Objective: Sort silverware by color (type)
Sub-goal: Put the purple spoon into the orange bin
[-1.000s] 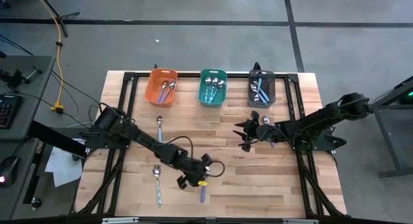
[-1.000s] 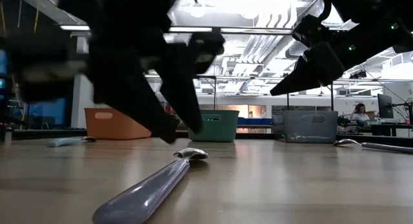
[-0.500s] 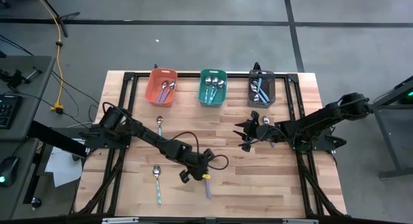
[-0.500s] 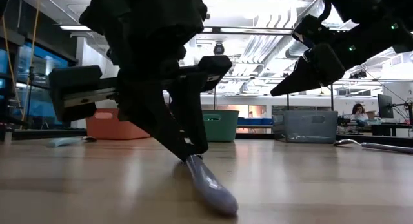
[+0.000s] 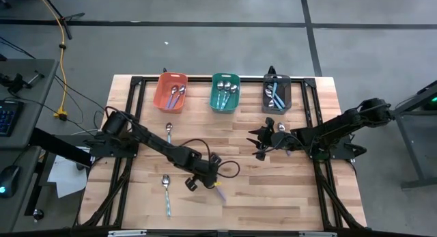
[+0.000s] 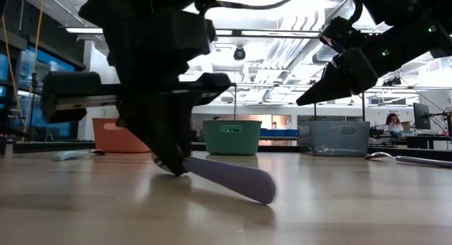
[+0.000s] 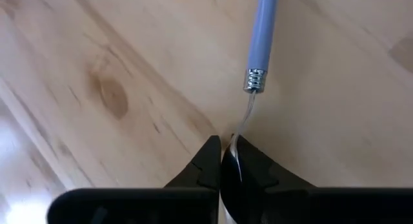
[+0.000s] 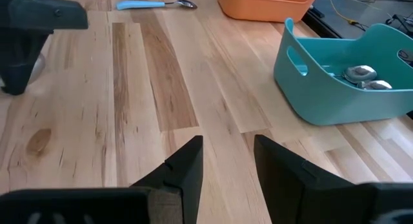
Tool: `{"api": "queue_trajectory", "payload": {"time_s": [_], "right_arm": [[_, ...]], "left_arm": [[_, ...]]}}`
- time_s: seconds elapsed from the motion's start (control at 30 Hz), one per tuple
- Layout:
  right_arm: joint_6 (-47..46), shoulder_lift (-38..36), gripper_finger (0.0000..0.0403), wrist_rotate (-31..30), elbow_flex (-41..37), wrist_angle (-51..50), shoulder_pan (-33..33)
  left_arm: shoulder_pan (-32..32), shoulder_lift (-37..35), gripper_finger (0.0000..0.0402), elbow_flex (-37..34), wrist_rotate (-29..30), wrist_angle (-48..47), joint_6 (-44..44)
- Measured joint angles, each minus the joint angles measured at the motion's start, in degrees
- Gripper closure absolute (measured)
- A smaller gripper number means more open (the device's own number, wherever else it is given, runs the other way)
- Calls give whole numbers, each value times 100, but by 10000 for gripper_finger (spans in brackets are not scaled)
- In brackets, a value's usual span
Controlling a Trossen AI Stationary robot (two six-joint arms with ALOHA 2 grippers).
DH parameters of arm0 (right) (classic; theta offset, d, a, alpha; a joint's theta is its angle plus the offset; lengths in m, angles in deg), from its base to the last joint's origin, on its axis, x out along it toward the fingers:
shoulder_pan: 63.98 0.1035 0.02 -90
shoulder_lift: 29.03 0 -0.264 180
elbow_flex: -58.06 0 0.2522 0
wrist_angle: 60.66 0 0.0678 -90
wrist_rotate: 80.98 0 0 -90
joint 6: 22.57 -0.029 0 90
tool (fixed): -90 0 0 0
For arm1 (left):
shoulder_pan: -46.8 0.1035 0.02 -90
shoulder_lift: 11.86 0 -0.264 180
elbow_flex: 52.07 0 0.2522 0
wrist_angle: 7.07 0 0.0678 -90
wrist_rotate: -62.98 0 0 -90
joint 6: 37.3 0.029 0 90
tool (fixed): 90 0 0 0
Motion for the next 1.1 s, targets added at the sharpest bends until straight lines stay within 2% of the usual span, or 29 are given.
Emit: {"api": "queue_trajectory", "payload": {"time_s": [0.2, 0.33, 0.47, 0.63, 0.77, 0.87, 0.93, 1.1], "right_arm": [[-1, 0, 279, 0, 0, -46, 0], [-2, 0, 279, 2, 0, -91, 0], [-3, 0, 279, 1, 0, -101, 0], [28, 0, 279, 0, 0, -68, 0], [68, 0, 279, 0, 0, -37, 0], [85, 0, 279, 0, 0, -26, 0], [85, 0, 279, 0, 0, -24, -1], [89, 0, 279, 0, 0, -9, -2]], "left_arm": [[28, -298, 392, -89, 234, -451, -500], [145, -753, 392, -369, 511, -666, -1003], [334, -1429, 393, -819, 727, -790, -1665], [769, -2615, 392, -1432, 1436, -950, -2722], [1443, -3606, 392, -1753, 2297, -1488, -3855], [2123, -4301, 392, -1904, 2751, -1861, -4306], [2655, -4677, 392, -1944, 2700, -2039, -4450], [4043, -5157, 392, -2024, 1867, -2178, -4348]]}}
